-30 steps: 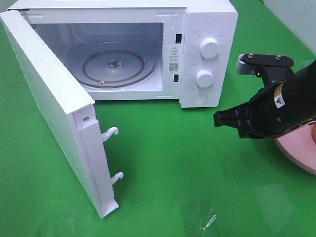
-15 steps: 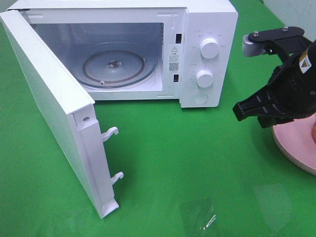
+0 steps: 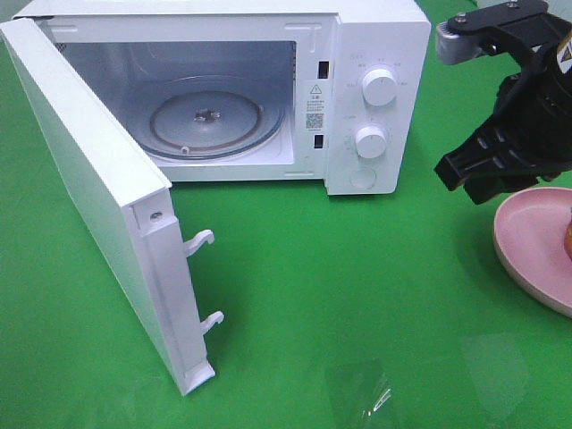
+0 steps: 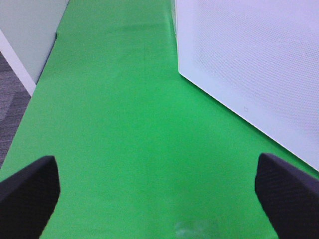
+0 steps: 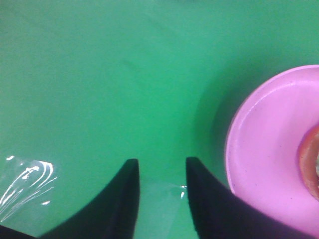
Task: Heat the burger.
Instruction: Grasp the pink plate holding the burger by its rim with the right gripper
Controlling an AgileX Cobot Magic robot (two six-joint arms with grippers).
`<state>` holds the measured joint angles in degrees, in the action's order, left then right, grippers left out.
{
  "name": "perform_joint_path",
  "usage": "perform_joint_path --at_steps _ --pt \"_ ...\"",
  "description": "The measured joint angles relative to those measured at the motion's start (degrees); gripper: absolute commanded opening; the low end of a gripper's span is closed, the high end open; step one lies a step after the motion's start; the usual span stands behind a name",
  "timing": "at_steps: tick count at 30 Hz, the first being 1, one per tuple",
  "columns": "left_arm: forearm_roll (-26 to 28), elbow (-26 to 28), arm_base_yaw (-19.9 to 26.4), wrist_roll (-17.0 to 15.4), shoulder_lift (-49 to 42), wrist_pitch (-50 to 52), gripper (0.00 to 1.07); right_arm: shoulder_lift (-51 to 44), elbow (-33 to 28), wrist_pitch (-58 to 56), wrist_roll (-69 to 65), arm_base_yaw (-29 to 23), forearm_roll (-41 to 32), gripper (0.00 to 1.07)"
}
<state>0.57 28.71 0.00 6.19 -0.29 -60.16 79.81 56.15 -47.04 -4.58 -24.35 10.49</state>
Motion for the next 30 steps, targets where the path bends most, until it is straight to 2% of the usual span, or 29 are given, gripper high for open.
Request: perform_joint_path --at_steps 1,2,3,4,5,6,7,8,18,20,22,30 --pt "0.0 0.0 0.0 0.0 0.0 0.0 1.0 0.0 0.0 0.0 0.0 0.0 0.0 0.56" --pt "0.0 0.0 0.0 0.0 0.0 0.0 1.0 0.0 0.0 0.34 0.34 0.63 0.29 0.72" --pt "0.0 0.0 0.0 0.0 0.0 0.0 1.0 0.0 0.0 0.34 0.34 0.63 0.29 0.72" --pt "0.0 0.0 0.0 0.0 0.0 0.0 1.0 0.0 0.0 0.74 0.4 0.8 0.52 0.79" --pt "0.0 0.0 0.0 0.0 0.0 0.0 1.0 0.0 0.0 0.74 0.4 0.8 0.52 0.79" --pt "0.0 0.0 0.0 0.0 0.0 0.0 1.0 0.0 0.0 1.2 0.8 0.92 0.92 0.91" --pt "0.0 0.0 0.0 0.0 0.0 0.0 1.0 0.0 0.0 1.2 0.8 0.92 0.92 0.91" --pt "0.0 0.0 0.0 0.0 0.0 0.0 1.0 0.0 0.0 1.6 1.6 0.92 1.78 0.96" --pt "0.0 0.0 0.0 0.0 0.0 0.0 1.0 0.0 0.0 2.23 1.95 1.38 3.09 0.95" --pt "0.0 0.0 0.0 0.0 0.0 0.0 1.0 0.0 0.0 2.23 1.95 2.58 2.92 0.94" --pt "0.0 0.0 -0.06 0.0 0.0 0.0 1.0 0.0 0.0 2.52 1.95 6.07 2.23 0.93" --pt "0.0 0.0 0.0 0.0 0.0 0.0 1.0 1.03 0.0 4.35 1.95 11.12 1.15 0.91"
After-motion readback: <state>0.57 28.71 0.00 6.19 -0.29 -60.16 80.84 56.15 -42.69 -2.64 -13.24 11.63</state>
